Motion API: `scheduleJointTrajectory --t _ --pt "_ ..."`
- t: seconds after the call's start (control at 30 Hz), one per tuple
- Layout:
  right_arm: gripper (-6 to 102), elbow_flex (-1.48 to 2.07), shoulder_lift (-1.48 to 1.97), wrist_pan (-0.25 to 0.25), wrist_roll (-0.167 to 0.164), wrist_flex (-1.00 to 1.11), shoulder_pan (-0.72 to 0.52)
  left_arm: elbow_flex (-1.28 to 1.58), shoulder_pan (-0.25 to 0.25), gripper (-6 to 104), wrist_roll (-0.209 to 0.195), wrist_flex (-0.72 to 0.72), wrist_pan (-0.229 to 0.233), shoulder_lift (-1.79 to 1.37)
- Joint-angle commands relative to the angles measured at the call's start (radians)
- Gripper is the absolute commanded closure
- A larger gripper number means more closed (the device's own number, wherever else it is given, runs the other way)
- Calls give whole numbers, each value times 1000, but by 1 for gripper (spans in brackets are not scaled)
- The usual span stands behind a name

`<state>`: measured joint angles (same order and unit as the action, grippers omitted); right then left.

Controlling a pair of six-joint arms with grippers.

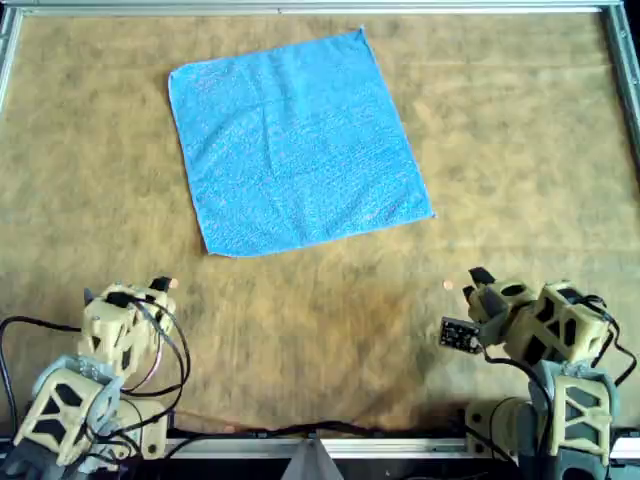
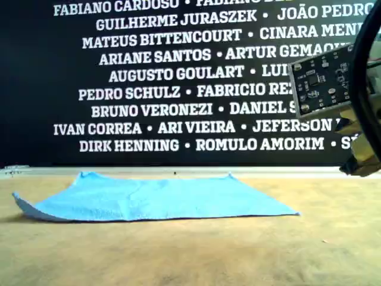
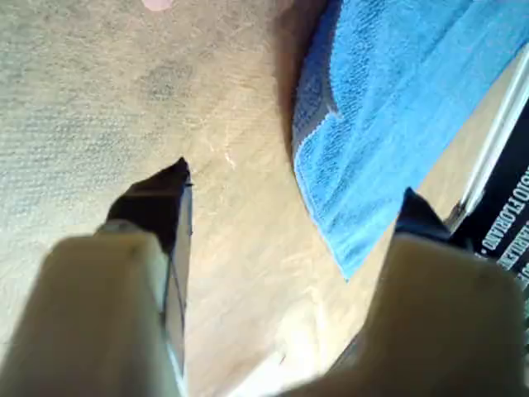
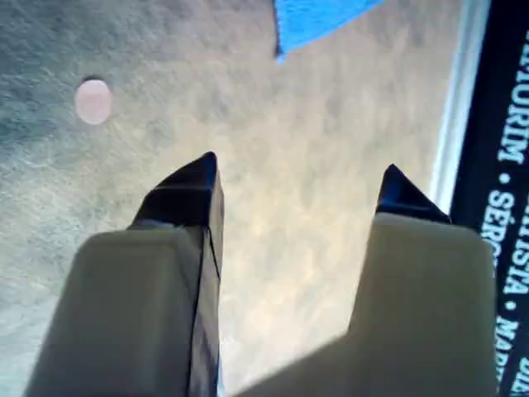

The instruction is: Fold a cloth

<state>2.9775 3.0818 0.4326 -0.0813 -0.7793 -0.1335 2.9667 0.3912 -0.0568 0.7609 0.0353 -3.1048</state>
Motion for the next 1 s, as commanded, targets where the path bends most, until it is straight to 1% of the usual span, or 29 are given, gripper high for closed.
scheduleJointTrajectory --t 0.0,0.07,0.17,0.2,0.27,0.3,0.37,0.4,0.43,0.5,0.6,0.67,0.7,0.8,0.87,0.97 --pt "20 -46 37 6 8 106 3 -78 23 10 2 -17 14 -9" --pt "20 -77 37 0 11 155 2 -132 20 10 2 -15 15 -8" --pt "20 -143 35 5 11 167 2 -252 20 11 2 -14 15 -2" --pt "20 -170 23 5 11 169 2 -287 20 11 2 -14 5 0" --pt "20 -221 8 5 12 167 3 -331 26 11 2 -14 0 14" --pt "20 -241 -12 5 18 166 3 -339 29 12 2 -14 -2 38" --pt "20 -288 -87 6 44 166 5 -341 31 12 0 -14 -2 124" --pt "20 -314 -144 6 55 166 5 -341 31 12 0 -14 -2 184" --pt "20 -344 -225 6 58 166 5 -353 31 12 0 -14 -2 255" --pt "20 -410 -393 6 51 166 6 -376 32 11 0 -15 -3 397" --pt "20 -529 -661 6 48 166 49 -462 32 10 0 -17 -3 584" --pt "20 -594 -821 6 49 175 91 -517 32 10 0 -18 -3 672" --pt "20 -623 -899 -2 58 184 110 -546 32 10 0 -18 -3 713" --pt "20 -732 -1112 -9 60 187 158 -623 34 10 2 -20 -3 807" --pt "20 -807 -1229 -9 60 187 175 -666 34 10 8 -20 -3 867" --pt "20 -919 -1384 -9 60 187 183 -738 34 10 3 -21 -3 980"
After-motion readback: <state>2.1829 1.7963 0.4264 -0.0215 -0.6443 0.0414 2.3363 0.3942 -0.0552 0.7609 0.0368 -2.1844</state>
